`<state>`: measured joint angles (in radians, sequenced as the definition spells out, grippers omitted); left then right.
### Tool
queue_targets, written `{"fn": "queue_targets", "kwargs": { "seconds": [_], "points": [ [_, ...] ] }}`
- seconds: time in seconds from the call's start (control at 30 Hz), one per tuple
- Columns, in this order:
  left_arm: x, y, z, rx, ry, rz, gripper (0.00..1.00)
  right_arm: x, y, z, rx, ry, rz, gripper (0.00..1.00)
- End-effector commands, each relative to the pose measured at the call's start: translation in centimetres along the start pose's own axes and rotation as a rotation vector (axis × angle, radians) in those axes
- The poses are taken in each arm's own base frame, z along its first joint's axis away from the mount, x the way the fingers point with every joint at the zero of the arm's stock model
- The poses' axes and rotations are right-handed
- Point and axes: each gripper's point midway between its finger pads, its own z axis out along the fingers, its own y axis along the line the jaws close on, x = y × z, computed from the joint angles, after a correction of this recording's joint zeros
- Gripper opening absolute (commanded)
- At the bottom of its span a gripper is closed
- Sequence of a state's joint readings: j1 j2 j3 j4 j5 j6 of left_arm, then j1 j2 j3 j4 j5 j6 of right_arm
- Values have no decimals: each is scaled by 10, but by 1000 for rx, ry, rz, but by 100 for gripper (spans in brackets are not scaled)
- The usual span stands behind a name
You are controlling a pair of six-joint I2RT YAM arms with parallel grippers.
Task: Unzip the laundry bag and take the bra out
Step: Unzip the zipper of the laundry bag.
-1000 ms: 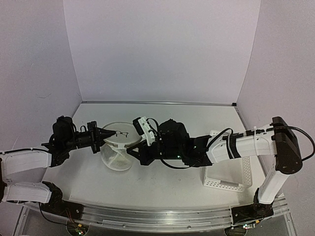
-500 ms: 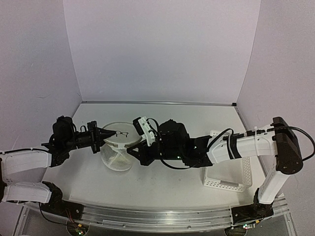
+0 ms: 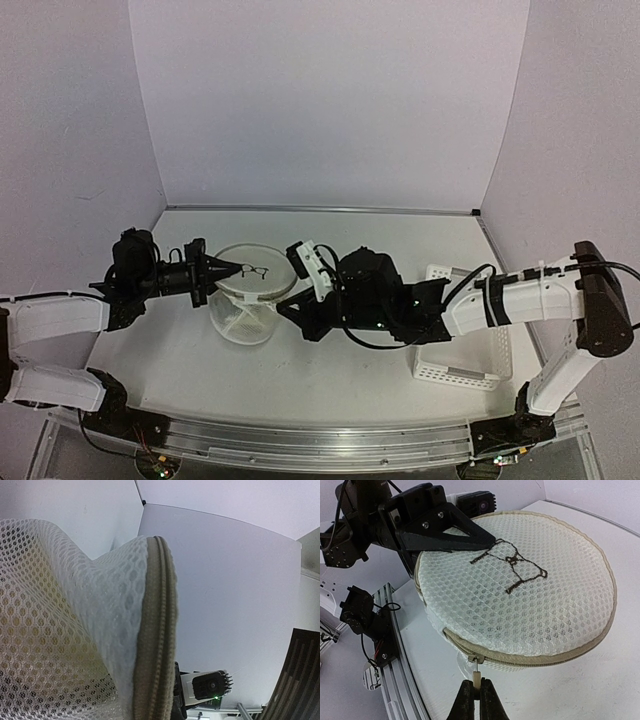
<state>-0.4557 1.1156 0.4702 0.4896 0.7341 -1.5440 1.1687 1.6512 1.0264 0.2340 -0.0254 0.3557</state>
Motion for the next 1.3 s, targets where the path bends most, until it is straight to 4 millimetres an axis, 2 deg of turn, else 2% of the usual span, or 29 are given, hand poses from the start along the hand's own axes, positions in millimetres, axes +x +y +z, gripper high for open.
{"fn": "queue_targets", "kwargs": {
  "seconds": [0.0, 0.53, 0.97, 1.27],
  "points": [
    [9, -41, 4, 90, 71, 146, 0, -16, -6, -20, 57, -57, -25, 0],
    [19, -37, 24, 76, 259, 279, 0, 1, -40, -43, 218, -32, -56, 0],
    [17, -17, 40, 50, 369, 296, 0, 21, -68, -65, 355, 5, -88, 0],
    [0, -4, 61, 29, 395, 289, 0, 35, -53, -66, 275, 54, -66, 0]
  ]
}}
